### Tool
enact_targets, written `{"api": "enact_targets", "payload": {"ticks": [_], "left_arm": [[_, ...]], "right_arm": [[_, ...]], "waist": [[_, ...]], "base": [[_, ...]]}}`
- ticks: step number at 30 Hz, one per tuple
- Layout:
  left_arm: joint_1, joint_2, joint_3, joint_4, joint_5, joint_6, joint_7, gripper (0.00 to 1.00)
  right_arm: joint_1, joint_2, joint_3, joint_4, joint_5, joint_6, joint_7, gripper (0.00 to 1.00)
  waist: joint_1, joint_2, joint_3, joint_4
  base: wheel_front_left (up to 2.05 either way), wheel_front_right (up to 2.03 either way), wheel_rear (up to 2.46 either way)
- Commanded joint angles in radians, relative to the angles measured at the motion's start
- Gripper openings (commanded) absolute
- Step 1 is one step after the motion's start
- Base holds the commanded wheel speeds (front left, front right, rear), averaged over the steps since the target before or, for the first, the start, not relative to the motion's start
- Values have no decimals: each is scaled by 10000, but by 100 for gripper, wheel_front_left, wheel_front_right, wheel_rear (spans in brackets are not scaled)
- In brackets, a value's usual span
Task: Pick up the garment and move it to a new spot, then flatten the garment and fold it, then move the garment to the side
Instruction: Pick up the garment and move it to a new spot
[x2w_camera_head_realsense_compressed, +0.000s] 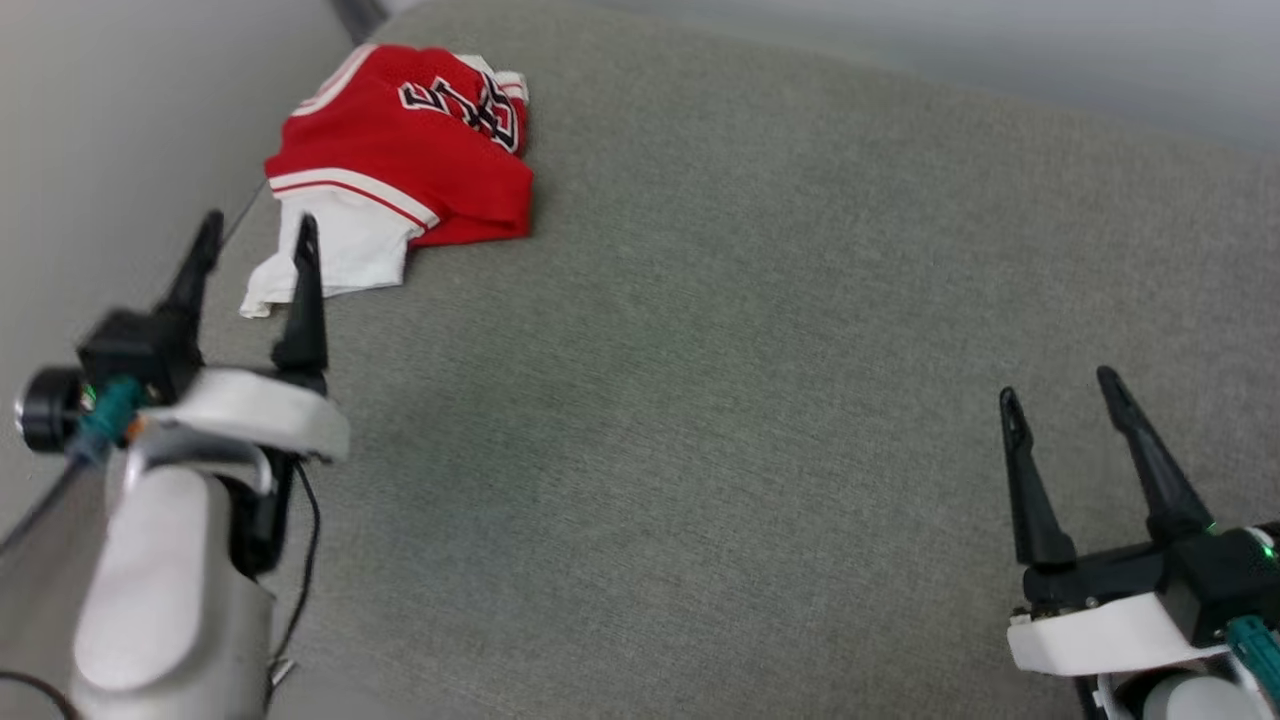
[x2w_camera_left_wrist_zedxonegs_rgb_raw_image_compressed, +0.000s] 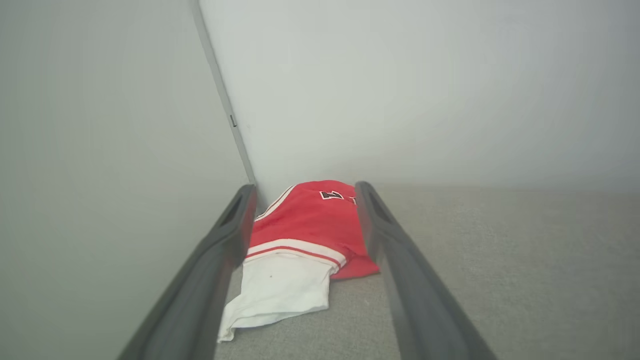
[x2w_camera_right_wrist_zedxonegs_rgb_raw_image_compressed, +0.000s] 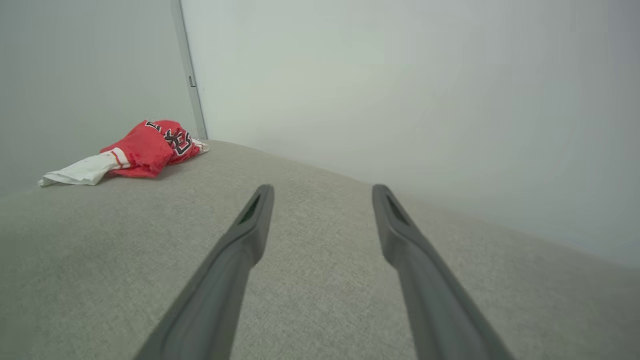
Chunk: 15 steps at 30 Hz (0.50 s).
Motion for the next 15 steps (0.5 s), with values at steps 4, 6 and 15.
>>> {"api": "enact_targets", "payload": {"ticks": [4, 6, 15], "left_arm": [[-2409, 1326, 38, 1179, -830, -264, 1123, 100], [-3285, 1956, -390, 1717, -1399, -313, 2092, 100], [-5752, 4687, -2702, 2792, -4464, -305, 6515, 100]], "right_arm": [[-519, -9, -249, -267, -239, -7, -23, 100], [-655, -9, -294, -356, -338, -7, -23, 100], [-1210, -9, -355, -608, -447, -7, -25, 100]], "waist": [[-1, 0, 1678, -1072], [-1, 0, 2022, -1299], [-1, 0, 3430, -2288]], "base": [[0, 0, 0], [0, 0, 0], [0, 0, 0]]}}
